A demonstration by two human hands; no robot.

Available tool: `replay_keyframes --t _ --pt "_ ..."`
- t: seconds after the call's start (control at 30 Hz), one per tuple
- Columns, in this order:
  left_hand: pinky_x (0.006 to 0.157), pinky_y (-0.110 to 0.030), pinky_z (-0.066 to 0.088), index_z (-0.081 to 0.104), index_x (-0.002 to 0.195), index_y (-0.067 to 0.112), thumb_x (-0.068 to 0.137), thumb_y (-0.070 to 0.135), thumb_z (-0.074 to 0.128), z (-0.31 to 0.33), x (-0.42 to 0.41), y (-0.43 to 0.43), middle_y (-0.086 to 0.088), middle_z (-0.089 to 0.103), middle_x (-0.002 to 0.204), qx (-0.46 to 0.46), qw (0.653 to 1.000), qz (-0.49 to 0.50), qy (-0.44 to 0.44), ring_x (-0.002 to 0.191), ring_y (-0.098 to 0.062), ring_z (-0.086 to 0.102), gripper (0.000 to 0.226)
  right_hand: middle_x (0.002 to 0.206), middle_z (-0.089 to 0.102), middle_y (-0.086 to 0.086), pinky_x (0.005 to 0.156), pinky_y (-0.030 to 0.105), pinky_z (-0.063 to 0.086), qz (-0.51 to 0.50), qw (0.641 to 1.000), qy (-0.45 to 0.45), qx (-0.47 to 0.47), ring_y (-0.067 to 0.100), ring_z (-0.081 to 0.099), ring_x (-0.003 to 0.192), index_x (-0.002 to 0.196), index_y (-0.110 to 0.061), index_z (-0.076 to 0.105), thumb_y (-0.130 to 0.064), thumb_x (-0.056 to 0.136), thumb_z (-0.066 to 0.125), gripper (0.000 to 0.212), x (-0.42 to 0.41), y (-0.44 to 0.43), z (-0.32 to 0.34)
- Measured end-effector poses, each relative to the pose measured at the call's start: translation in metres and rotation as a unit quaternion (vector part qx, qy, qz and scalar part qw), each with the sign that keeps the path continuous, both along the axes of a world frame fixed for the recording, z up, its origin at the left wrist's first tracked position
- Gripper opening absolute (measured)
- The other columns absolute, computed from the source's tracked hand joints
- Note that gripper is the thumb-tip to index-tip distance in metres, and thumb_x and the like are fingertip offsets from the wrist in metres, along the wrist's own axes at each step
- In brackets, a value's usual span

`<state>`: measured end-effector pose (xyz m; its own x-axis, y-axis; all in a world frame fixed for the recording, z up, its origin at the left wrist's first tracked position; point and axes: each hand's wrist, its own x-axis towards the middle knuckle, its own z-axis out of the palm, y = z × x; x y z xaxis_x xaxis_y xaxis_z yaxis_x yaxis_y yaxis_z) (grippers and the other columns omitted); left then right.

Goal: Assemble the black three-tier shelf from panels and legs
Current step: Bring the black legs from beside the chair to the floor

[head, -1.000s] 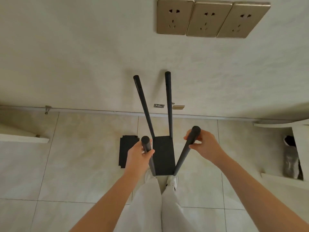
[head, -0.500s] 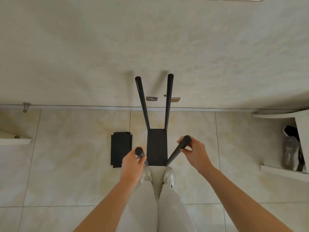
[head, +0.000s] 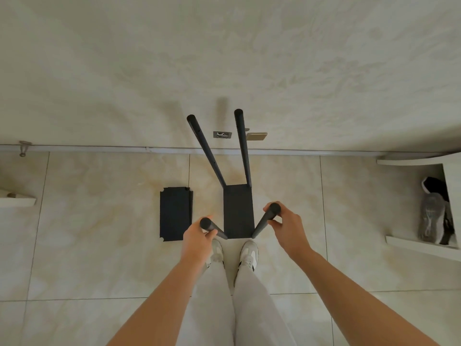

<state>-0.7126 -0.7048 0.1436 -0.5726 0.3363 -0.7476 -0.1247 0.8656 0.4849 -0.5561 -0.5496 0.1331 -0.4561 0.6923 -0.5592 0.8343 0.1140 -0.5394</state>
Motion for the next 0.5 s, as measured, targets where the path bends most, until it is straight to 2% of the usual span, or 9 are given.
replay_keyframes --t 0.13,0.23,0.33,0.4,0.5 --pt "0.092 -0.038 0.053 0.062 0.134 0.016 0.099 0.011 0.062 -0.011 0.011 -0.012 -0.001 0.066 0.109 0.016 1.0 0.0 -0.005 0.108 -0.029 0.067 0.035 0.11 0.068 0.007 0.081 0.01 0.04 0.006 1.0 -0.006 -0.004 0.025 0.065 0.097 0.12 -0.013 0.062 -0.004 0.095 0.06 0.027 0.01 -0.007 -0.003" --pt "0.096 -0.029 0.048 0.061 0.136 0.014 0.099 0.011 0.062 -0.017 0.019 -0.017 -0.001 0.066 0.115 0.026 1.0 -0.004 -0.007 0.115 -0.024 0.064 0.037 0.112 0.068 0.007 0.088 0.016 0.044 0.0 1.0 -0.011 -0.005 0.024 0.064 0.097 0.121 -0.014 0.061 -0.005 0.096 0.06 0.026 0.018 -0.011 -0.007" --pt "0.101 -0.031 0.047 0.06 0.137 0.013 0.099 0.011 0.062 -0.023 0.023 -0.017 -0.005 0.068 0.122 0.025 1.0 -0.011 0.002 0.118 -0.023 0.063 0.038 0.116 0.067 0.008 0.095 0.023 0.046 -0.013 1.0 -0.021 -0.01 0.027 0.064 0.103 0.125 -0.013 0.06 -0.007 0.096 0.06 0.03 0.021 -0.013 -0.014" --pt "0.104 -0.034 0.047 0.06 0.137 0.013 0.098 0.012 0.063 -0.028 0.023 -0.018 -0.006 0.068 0.125 0.028 0.999 -0.019 0.011 0.119 -0.024 0.063 0.039 0.115 0.067 0.008 0.092 0.02 0.045 -0.015 1.0 -0.019 -0.009 0.026 0.064 0.1 0.124 -0.014 0.06 -0.006 0.095 0.061 0.03 0.022 -0.014 -0.019" --pt "0.106 -0.032 0.046 0.059 0.137 0.013 0.097 0.014 0.064 -0.035 0.026 -0.02 -0.004 0.067 0.128 0.034 0.999 -0.027 0.026 0.121 -0.023 0.062 0.04 0.111 0.068 0.007 0.08 0.008 0.043 -0.024 1.0 -0.013 -0.007 0.024 0.063 0.091 0.121 -0.015 0.062 -0.004 0.094 0.062 0.029 0.023 -0.012 -0.027"
